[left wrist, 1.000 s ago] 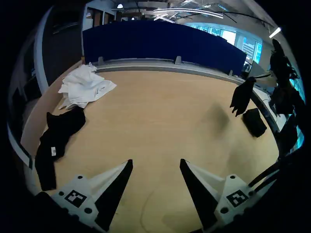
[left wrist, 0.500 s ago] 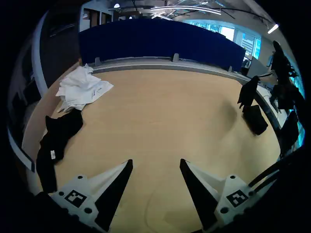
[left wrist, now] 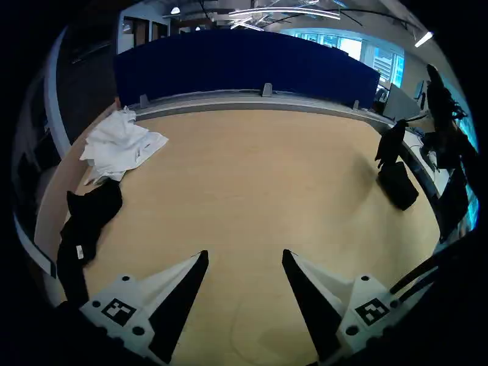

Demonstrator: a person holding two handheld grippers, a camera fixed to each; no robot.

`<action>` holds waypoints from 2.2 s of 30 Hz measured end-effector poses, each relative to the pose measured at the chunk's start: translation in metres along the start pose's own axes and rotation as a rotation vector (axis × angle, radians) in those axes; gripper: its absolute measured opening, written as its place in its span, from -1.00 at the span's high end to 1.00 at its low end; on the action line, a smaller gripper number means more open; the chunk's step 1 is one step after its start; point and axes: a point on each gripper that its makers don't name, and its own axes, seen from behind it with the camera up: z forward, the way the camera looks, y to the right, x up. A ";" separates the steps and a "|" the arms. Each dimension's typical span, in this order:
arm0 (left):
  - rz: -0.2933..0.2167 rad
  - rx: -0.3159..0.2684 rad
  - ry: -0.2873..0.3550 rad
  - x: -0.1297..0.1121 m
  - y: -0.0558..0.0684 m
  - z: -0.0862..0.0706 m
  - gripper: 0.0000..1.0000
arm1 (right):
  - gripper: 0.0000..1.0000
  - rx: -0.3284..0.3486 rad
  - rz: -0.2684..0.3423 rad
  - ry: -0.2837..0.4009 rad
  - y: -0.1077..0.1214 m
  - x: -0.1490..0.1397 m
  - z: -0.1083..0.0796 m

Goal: Fold towel

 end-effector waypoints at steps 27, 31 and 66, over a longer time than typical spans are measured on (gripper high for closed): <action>0.041 -0.024 -0.012 -0.005 0.014 -0.002 -0.79 | 0.93 -0.092 0.128 -0.123 0.022 -0.125 -0.046; 0.047 -0.025 -0.014 -0.007 0.015 -0.003 -0.79 | 0.93 -0.103 0.152 -0.151 0.020 -0.148 -0.048; 0.067 -0.005 -0.020 -0.010 0.017 -0.010 -0.79 | 0.93 -0.136 0.300 -0.321 -0.001 -0.271 -0.032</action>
